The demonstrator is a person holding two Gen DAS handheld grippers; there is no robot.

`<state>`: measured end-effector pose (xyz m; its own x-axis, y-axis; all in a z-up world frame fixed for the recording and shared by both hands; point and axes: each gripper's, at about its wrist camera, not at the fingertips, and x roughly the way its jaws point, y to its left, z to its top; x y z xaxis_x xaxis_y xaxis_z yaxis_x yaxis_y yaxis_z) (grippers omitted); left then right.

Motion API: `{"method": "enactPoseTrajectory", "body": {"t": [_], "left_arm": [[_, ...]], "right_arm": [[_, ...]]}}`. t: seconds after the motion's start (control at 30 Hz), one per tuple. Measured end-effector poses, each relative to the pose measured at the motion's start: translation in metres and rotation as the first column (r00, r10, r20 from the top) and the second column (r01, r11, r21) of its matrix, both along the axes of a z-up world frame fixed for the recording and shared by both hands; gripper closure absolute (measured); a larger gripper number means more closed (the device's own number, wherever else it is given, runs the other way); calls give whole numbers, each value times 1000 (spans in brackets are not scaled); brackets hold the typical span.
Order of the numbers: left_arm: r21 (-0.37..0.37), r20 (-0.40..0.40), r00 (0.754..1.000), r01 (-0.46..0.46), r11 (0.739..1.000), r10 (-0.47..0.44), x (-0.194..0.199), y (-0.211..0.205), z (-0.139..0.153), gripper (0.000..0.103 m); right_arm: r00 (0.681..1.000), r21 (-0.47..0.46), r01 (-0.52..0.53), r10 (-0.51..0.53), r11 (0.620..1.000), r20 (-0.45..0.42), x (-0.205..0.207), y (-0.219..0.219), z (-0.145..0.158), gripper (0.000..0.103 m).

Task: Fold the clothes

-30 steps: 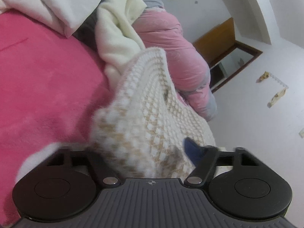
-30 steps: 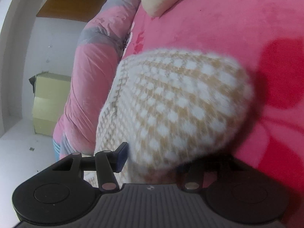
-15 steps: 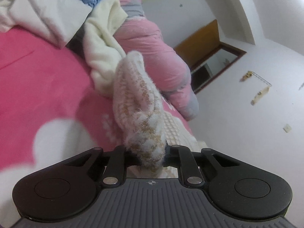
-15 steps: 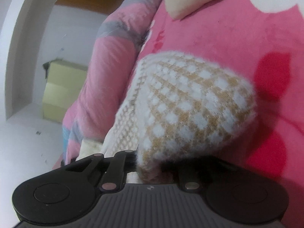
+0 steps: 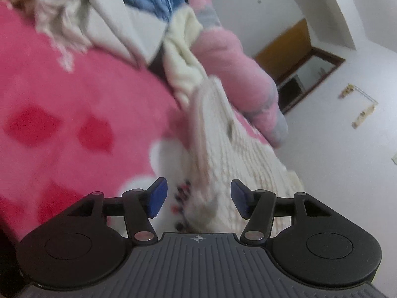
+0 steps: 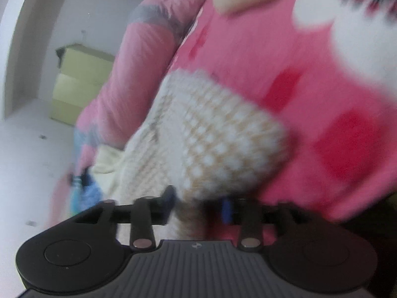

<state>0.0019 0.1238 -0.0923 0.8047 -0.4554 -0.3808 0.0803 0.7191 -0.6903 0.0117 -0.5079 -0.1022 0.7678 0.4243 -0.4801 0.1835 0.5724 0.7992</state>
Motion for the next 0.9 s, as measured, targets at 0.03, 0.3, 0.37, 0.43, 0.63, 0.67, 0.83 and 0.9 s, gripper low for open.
{"method": "enactPoseTrajectory", "body": {"t": [0.03, 0.3, 0.37, 0.43, 0.63, 0.67, 0.83, 0.9], "left_arm": [[21, 19, 1000, -11, 1000, 10, 1, 3, 8, 46], [267, 88, 996, 0, 964, -25, 68, -15, 53, 35], [315, 87, 996, 0, 949, -29, 89, -23, 57, 35], [337, 81, 995, 22, 941, -53, 108, -28, 57, 35], [362, 24, 996, 76, 929, -91, 146, -38, 53, 35], [367, 23, 995, 83, 926, -98, 148, -40, 53, 35], [407, 22, 990, 117, 906, -138, 157, -48, 48, 38], [412, 16, 989, 128, 902, -147, 161, -49, 44, 39]], "right_arm": [[1000, -51, 24, -23, 998, 8, -9, -4, 8, 55], [983, -353, 61, 6, 934, 185, 15, -3, 68, 54], [977, -430, -4, 96, 903, 193, 48, 15, 72, 54], [970, -522, -55, 170, 851, 176, 81, 31, 74, 54], [951, -649, -153, 289, 745, 108, 158, 68, 77, 54], [933, -677, -174, 340, 715, 120, 163, 79, 81, 54], [720, -842, -283, 682, 460, 131, 163, 156, 90, 54], [592, -874, -336, 801, 352, 94, 162, 190, 91, 55]]}}
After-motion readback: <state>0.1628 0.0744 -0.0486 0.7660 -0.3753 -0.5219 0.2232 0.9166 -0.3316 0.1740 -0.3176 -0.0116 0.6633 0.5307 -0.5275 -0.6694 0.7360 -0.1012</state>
